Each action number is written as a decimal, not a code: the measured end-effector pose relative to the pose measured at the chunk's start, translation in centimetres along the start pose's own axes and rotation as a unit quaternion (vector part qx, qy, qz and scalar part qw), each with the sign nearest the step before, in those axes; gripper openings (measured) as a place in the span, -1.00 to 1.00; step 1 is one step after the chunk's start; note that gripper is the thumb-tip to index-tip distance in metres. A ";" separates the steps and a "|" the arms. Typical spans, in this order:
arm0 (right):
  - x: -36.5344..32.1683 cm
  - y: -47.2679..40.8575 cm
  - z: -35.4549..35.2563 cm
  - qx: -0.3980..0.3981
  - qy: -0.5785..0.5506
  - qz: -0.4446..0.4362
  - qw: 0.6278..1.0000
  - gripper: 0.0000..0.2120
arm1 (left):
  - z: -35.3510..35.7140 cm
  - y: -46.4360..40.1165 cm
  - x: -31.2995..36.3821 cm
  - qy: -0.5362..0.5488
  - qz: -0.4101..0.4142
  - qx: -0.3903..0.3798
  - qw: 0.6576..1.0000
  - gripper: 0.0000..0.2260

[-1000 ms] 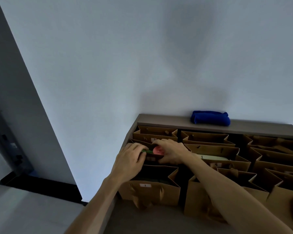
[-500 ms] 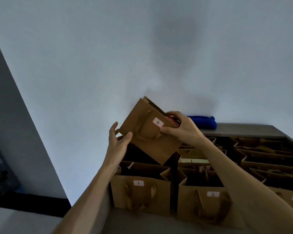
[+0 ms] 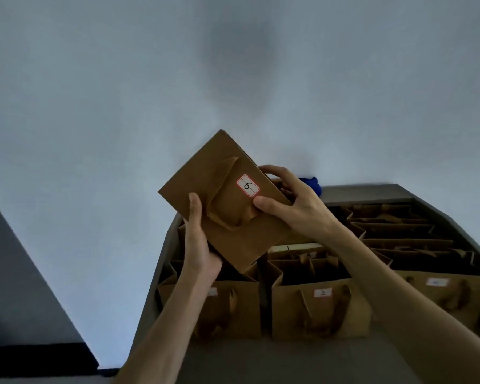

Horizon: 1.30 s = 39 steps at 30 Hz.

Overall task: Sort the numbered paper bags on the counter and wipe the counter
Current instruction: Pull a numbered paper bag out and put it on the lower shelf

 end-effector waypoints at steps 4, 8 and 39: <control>-0.9 2.6 0.7 0.001 0.026 0.023 0.999 -0.57 | 0.8 1.5 0.4 0.029 -0.035 -0.015 0.999 -0.48; -1.0 6.0 0.5 0.049 0.023 0.042 0.998 -0.49 | 1.3 3.7 -0.2 0.045 -0.063 -0.051 0.996 -0.50; 1.2 35.0 -2.5 0.054 0.000 0.186 0.981 -0.65 | 6.3 28.6 -12.9 0.053 -0.198 -0.012 0.979 -0.51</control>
Point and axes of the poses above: each hand's wrist, its own y-axis away from the middle knuckle, its own z-axis out of the palm, x = y × z, the point moved 5 cm from there along -y, towards the middle knuckle, and after that the axes turned 2 degrees about -x, right-handed, at the moved point
